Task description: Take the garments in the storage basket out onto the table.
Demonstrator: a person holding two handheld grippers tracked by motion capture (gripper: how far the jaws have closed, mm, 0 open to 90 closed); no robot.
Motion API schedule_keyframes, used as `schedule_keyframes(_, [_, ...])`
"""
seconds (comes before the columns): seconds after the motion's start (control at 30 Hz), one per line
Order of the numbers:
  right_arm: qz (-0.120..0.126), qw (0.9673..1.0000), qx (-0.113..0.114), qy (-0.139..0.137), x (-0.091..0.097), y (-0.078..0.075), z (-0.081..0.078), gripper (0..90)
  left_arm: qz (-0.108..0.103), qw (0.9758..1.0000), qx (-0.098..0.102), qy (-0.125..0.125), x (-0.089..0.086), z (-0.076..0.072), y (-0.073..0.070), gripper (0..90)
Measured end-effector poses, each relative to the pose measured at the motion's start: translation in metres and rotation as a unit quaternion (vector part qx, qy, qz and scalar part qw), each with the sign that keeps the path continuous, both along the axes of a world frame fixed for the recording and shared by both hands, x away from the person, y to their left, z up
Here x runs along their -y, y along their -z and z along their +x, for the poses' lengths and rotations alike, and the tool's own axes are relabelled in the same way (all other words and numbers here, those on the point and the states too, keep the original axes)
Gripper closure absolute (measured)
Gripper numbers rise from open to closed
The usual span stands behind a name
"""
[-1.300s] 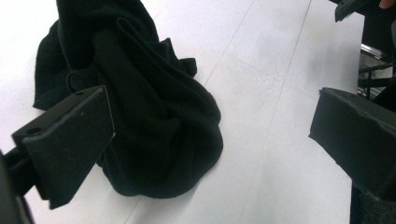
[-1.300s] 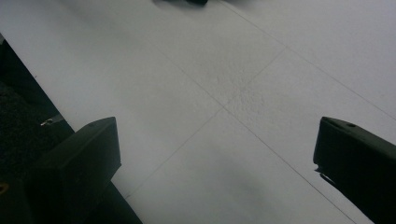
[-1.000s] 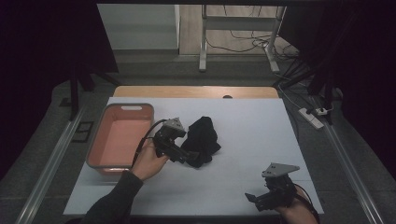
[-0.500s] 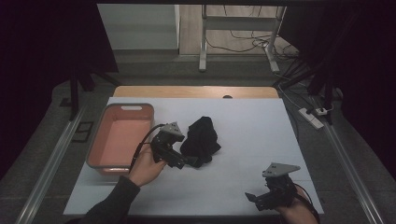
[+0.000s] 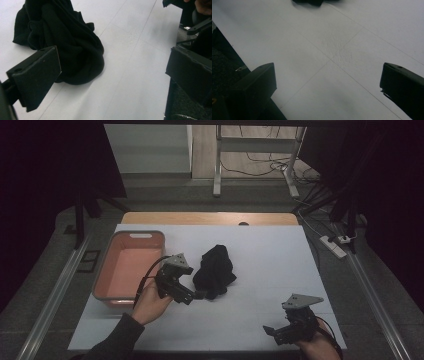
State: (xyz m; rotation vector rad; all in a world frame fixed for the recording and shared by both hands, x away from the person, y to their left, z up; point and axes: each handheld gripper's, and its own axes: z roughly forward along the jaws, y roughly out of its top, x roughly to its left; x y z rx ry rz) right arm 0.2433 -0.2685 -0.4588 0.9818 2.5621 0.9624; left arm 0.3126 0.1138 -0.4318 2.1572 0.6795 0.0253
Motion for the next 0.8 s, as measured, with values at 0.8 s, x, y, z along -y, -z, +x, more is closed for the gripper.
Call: schedule_keyframes(0.8, [0.002,1.0000,-0.001,0.001,0.000,0.000,0.000,0.3,-0.023,0.9991,-0.007,-0.033,-0.035,-0.026,-0.001,0.0])
